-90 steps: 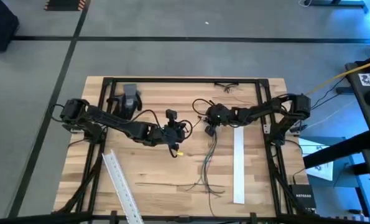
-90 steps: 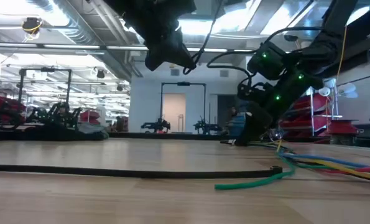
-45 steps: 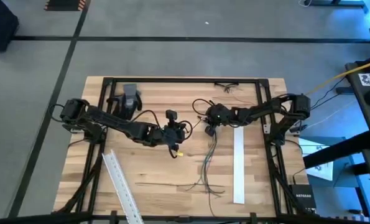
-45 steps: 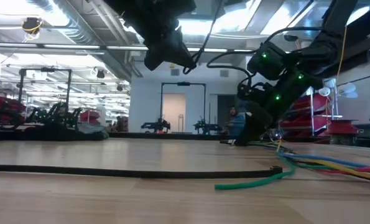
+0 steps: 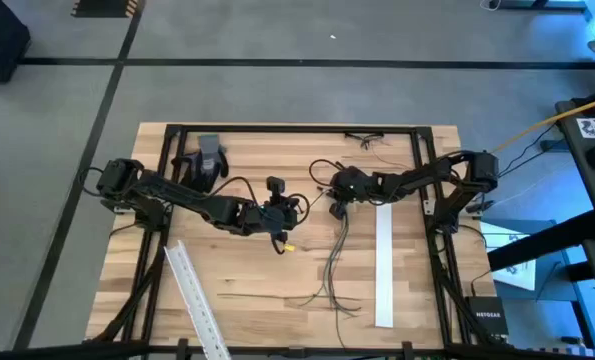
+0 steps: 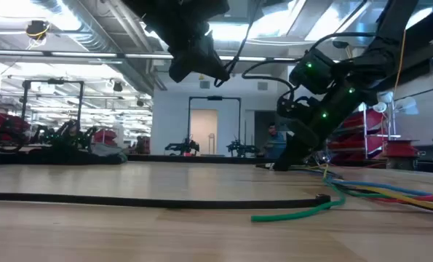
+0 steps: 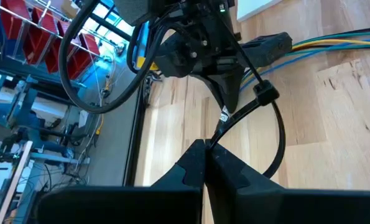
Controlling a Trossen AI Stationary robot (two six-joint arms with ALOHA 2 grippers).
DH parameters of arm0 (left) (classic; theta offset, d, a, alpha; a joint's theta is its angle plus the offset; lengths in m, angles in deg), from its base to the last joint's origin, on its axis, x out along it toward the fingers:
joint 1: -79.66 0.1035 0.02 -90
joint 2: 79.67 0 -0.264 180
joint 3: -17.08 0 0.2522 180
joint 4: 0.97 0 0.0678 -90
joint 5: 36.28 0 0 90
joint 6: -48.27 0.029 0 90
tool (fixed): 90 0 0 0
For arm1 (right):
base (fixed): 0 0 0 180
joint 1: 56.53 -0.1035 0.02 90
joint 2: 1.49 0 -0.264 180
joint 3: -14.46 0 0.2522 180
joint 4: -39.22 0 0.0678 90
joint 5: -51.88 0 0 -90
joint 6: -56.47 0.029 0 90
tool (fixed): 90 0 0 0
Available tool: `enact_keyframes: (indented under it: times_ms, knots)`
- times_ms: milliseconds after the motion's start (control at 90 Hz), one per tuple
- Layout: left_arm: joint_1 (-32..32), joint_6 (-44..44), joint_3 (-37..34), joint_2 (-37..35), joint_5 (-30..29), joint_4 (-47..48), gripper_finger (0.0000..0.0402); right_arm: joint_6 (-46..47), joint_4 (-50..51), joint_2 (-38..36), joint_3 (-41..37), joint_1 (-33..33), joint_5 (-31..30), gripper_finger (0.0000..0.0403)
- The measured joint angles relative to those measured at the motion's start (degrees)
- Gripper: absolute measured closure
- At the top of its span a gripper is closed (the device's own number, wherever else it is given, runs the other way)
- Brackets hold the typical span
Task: Ziptie cables
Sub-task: Wrap the top black zip tie on the colored cables
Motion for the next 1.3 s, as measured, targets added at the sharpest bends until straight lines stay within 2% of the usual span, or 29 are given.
enact_keyframes:
  times_ms: [433,689,878,1022,1089,1300]
  knots:
    - [0.4,-1.1,0.0,0.0,0.0,0.0,0.0402,-2.1,-1.6,0.0,0.0,0.0,0.0,0.0391]
    - [2.1,-5.9,0.0,0.0,0.3,0.2,0.0401,-5.2,-2.1,-2.5,-0.2,-2.5,3.3,0.0391]
    - [4.1,-9.8,0.0,0.0,5.0,-1.2,0.0401,-9.8,-2.6,-10.4,-0.1,-7.8,2.2,0.0391]
    - [5.9,-11.9,0.0,0.0,11.4,-3.5,0.0402,-13.6,-2.5,-15.2,0.0,-11.2,-5.2,0.0391]
    - [6.4,-12.9,0.0,0.0,13.6,-4.5,0.0401,-15.6,-2.4,-16.9,0.0,-12.0,-6.1,0.0391]
    - [7.1,-14.0,0.0,0.0,14.7,-4.6,0.0401,-20.0,-3.4,-20.3,0.1,-14.3,-6.2,0.0391]
